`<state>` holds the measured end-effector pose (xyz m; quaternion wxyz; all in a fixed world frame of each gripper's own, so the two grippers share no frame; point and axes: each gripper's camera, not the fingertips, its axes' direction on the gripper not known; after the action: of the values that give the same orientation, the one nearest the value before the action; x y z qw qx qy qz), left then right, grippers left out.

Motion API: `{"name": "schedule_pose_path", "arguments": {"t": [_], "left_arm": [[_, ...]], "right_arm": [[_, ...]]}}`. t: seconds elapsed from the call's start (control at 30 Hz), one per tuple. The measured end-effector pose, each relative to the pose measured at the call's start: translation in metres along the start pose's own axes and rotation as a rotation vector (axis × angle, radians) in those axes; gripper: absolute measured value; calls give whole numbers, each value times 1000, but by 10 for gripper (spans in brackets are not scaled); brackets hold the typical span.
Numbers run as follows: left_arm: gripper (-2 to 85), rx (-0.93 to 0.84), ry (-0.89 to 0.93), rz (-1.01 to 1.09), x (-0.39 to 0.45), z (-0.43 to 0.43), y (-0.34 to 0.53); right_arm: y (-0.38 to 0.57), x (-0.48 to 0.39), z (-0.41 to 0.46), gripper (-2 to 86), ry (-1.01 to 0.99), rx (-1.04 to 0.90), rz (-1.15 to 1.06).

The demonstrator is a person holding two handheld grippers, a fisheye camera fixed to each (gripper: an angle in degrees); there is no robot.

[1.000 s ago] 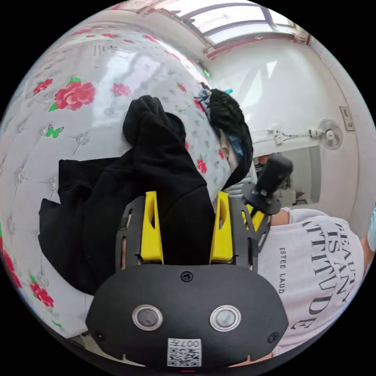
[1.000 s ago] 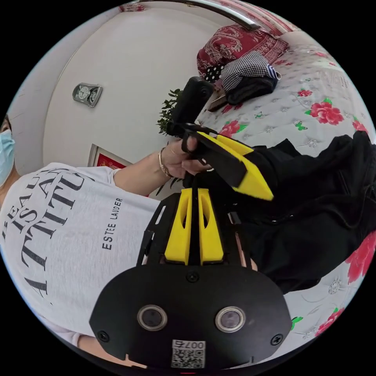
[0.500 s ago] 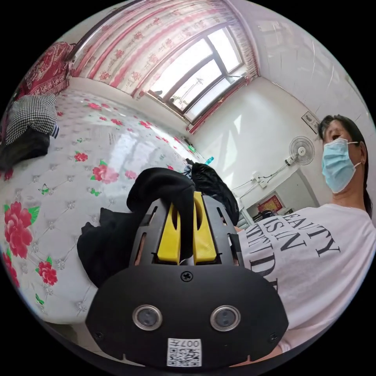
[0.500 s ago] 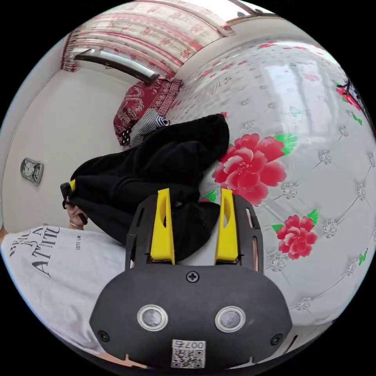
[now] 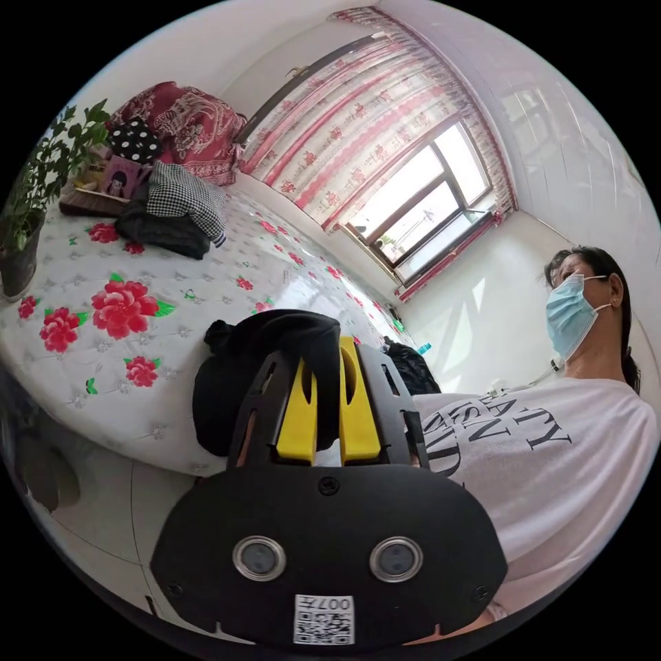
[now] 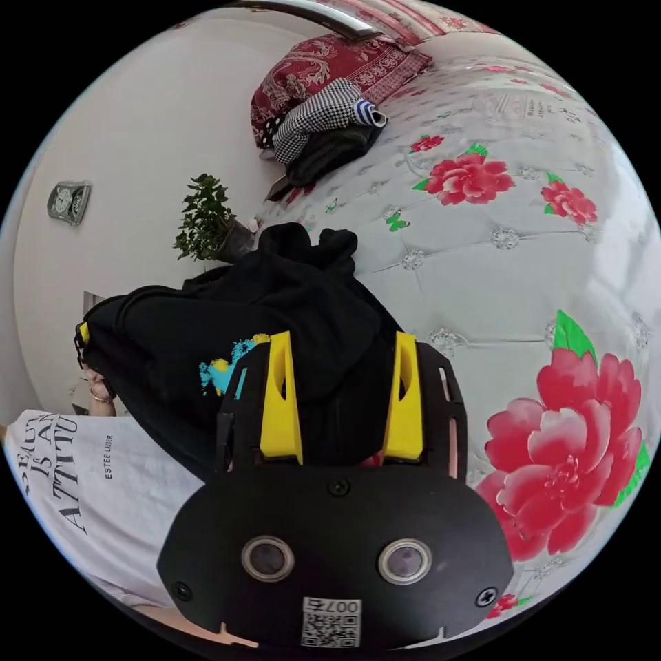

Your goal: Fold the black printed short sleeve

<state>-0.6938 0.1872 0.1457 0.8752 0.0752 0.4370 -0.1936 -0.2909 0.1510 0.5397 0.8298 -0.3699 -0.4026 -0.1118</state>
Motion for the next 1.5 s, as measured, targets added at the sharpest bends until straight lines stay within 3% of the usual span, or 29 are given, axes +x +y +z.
{"name": "schedule_pose_path", "arguments": {"t": [0.07,0.27,0.47,0.53,0.73,0.93,1.03,1.13,1.3,1.4,1.5], "left_arm": [[29,-19,-97,-7,3,-6,20],[31,-34,-221,-41,-5,-13,54],[31,43,-186,164,16,-20,9],[30,99,-160,265,35,-23,-10],[24,313,11,543,106,-42,-13],[19,549,65,803,175,-74,21],[17,641,87,844,199,-79,18],[17,670,-16,882,221,-53,5],[20,607,-4,788,215,26,-75],[30,431,-67,668,194,117,-162],[50,112,-125,413,135,225,-230]], "right_arm": [[3,-6,28,146,17,-97,-10],[53,-40,49,82,40,-103,22],[123,-102,-110,34,14,309,-56],[165,-159,-192,20,159,470,-176],[330,-305,-328,9,457,909,-353],[485,-435,-357,7,832,1185,-510],[520,-481,-356,5,1009,1266,-477],[520,-501,-350,3,1144,1278,-482],[439,-453,-368,5,1139,1111,-390],[371,-381,-394,11,1049,1117,-280],[287,-288,-398,27,1020,959,-109]]}}
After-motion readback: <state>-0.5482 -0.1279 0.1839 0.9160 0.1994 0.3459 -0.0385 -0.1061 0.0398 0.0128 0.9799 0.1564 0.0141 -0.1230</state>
